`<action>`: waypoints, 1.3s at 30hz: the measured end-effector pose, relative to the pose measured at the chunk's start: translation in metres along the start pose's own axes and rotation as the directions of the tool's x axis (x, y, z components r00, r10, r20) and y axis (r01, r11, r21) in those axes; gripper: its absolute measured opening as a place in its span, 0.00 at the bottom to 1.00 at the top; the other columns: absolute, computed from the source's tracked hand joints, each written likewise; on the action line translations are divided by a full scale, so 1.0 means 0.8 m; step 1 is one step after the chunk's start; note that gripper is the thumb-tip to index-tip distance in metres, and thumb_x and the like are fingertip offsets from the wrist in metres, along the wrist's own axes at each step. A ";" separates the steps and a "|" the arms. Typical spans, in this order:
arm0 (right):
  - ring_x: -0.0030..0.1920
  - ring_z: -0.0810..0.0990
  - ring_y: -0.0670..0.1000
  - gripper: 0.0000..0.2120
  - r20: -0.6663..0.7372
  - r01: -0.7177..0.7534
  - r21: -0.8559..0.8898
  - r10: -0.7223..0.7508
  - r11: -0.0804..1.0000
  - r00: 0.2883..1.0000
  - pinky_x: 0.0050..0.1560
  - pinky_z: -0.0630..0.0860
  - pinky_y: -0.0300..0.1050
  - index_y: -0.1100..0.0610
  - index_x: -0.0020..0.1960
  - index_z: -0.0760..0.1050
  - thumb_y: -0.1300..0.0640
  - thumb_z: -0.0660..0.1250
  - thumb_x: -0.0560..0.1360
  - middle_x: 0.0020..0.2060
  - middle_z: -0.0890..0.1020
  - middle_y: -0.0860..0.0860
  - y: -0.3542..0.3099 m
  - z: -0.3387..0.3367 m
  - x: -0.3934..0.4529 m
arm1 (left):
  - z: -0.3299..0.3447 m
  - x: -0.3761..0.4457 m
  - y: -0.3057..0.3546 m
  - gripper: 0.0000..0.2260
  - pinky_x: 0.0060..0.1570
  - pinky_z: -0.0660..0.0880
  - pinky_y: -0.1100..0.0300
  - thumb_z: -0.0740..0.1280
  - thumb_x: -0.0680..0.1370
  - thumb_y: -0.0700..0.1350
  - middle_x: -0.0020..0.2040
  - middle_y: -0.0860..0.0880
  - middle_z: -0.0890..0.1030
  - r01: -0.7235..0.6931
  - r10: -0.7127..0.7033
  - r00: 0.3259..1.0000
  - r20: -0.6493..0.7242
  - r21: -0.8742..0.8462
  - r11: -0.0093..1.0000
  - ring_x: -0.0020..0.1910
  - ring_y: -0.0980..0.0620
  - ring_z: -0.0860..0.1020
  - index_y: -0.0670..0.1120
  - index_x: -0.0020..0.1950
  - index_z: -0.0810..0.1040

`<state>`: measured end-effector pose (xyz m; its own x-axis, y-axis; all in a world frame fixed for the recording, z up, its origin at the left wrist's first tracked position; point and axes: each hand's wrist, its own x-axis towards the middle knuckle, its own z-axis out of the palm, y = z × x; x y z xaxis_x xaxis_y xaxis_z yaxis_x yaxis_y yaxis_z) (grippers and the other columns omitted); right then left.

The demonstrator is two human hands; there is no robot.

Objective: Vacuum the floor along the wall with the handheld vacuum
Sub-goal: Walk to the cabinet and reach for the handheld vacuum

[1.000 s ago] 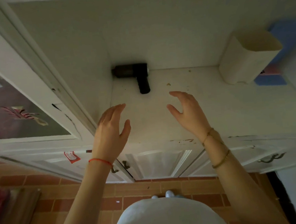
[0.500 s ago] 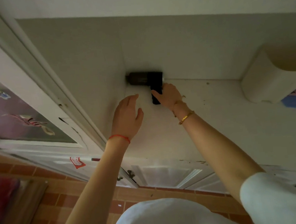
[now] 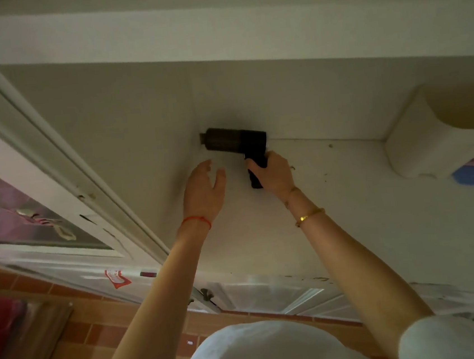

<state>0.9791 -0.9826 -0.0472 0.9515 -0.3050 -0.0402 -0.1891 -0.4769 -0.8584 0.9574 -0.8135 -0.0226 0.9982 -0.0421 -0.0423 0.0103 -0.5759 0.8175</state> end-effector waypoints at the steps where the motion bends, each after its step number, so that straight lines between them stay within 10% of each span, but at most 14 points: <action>1: 0.38 0.75 0.47 0.13 -0.002 0.009 0.013 -0.009 1.000 1.000 0.27 0.67 0.28 0.58 0.44 0.72 0.48 0.68 0.76 0.38 0.76 0.51 0.000 -0.006 -0.010 | 0.001 0.001 0.006 0.24 0.64 0.72 0.55 0.61 0.82 0.55 0.66 0.48 0.75 0.086 -0.084 0.996 0.022 -0.103 0.991 0.62 0.50 0.75 0.45 0.76 0.67; 11: 0.35 0.75 0.39 0.09 -0.030 0.075 0.007 -0.075 0.997 0.997 0.31 0.70 0.25 0.55 0.48 0.72 0.51 0.69 0.76 0.37 0.75 0.42 -0.003 -0.055 -0.119 | 0.019 -0.019 0.034 0.15 0.60 0.79 0.56 0.63 0.82 0.52 0.64 0.41 0.79 0.242 -0.186 0.969 0.161 -0.759 0.604 0.56 0.49 0.82 0.44 0.63 0.75; 28: 0.42 0.78 0.51 0.15 0.435 -0.450 0.627 0.194 0.636 0.879 0.47 0.76 0.45 0.61 0.58 0.76 0.51 0.65 0.77 0.42 0.79 0.54 0.014 -0.097 -0.193 | 0.024 -0.104 0.042 0.16 0.62 0.78 0.55 0.63 0.82 0.54 0.59 0.43 0.83 0.272 -0.129 0.961 0.246 -0.738 0.617 0.57 0.51 0.83 0.44 0.62 0.77; 39: 0.37 0.76 0.49 0.09 0.351 -0.431 0.768 0.251 0.474 0.902 0.42 0.74 0.43 0.60 0.51 0.76 0.54 0.64 0.77 0.38 0.78 0.53 0.037 -0.116 -0.259 | 0.036 -0.145 0.052 0.19 0.58 0.80 0.56 0.64 0.81 0.52 0.59 0.40 0.83 0.345 -0.033 0.900 0.435 -0.664 0.663 0.54 0.49 0.84 0.40 0.66 0.75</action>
<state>0.7539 -1.0097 -0.0167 0.8962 -0.1053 -0.4310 -0.3131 0.5380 -0.7826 0.8406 -0.8558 0.0000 0.8724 -0.3738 -0.3149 0.3905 0.1454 0.9091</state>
